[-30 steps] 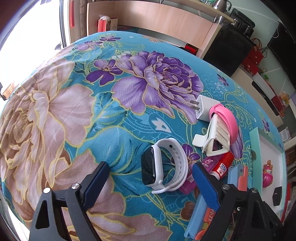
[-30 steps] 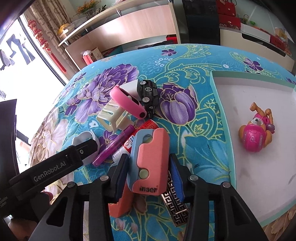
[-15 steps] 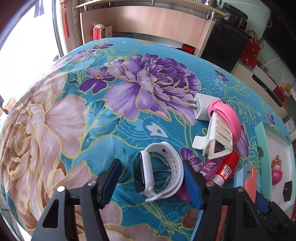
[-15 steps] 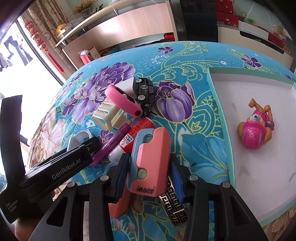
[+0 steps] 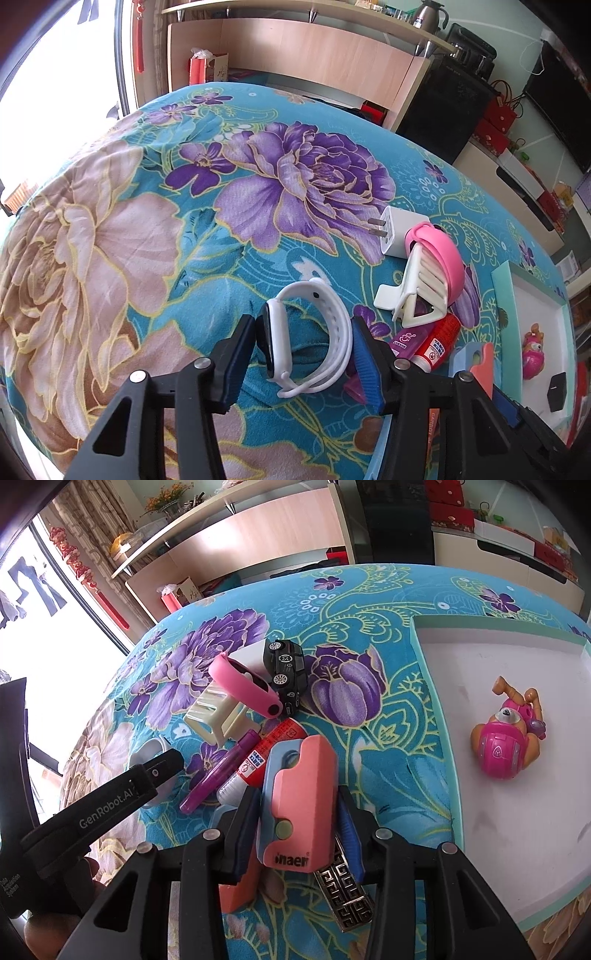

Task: Organize rigid objects
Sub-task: 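Grasp the white smartwatch with the left gripper while the right grasps the pink-blue folding knife, then carry the watch and knife into the tray while both grippers open to release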

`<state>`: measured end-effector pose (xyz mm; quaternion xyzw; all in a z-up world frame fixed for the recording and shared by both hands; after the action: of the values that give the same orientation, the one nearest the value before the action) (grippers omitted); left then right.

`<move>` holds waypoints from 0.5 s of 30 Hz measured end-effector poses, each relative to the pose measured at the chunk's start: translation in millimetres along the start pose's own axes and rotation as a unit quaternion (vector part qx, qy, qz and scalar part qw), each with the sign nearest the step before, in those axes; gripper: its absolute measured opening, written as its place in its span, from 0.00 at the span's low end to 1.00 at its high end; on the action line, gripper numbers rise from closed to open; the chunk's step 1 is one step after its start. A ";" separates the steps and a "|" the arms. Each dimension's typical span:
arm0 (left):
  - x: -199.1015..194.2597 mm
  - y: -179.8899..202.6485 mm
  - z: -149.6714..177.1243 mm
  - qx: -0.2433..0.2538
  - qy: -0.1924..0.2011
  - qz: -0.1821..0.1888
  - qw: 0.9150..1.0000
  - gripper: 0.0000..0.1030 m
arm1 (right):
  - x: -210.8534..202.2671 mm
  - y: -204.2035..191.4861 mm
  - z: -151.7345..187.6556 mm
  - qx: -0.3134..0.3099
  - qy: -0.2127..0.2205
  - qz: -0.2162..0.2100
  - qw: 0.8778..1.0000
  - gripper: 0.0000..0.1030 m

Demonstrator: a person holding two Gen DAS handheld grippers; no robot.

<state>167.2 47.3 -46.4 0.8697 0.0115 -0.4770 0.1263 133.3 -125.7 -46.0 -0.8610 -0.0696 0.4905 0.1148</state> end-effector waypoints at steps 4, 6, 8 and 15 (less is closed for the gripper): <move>-6.1 1.1 -2.1 0.003 0.012 -0.004 1.000 0.53 | -3.2 -1.2 -1.3 -0.003 0.005 -0.005 1.000 0.39; -6.8 1.5 -1.5 0.003 0.012 -0.004 1.000 0.53 | -2.3 -1.0 -0.7 -0.004 0.003 -0.003 1.000 0.39; -8.6 2.3 -2.1 0.003 0.014 -0.003 1.000 0.53 | -3.7 0.0 -1.2 0.001 0.006 -0.009 1.000 0.39; -26.6 7.7 -7.8 0.010 0.039 -0.001 0.999 0.53 | -21.3 7.0 -9.2 0.015 0.038 -0.019 0.999 0.38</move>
<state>160.2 44.3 -18.6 0.8886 0.0126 -0.4434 0.1166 130.4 -138.6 -25.7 -0.8759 -0.0738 0.4560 0.1391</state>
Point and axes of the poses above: each gripper's, at about its wrist camera, not at the fingertips, and x roughly the way its jaws point, y to its right, z to its underside, the point moved 4 cm from there along x, roughly the way its jaws point, and after that the axes turned 1 degree about y, right-handed, at the moved point
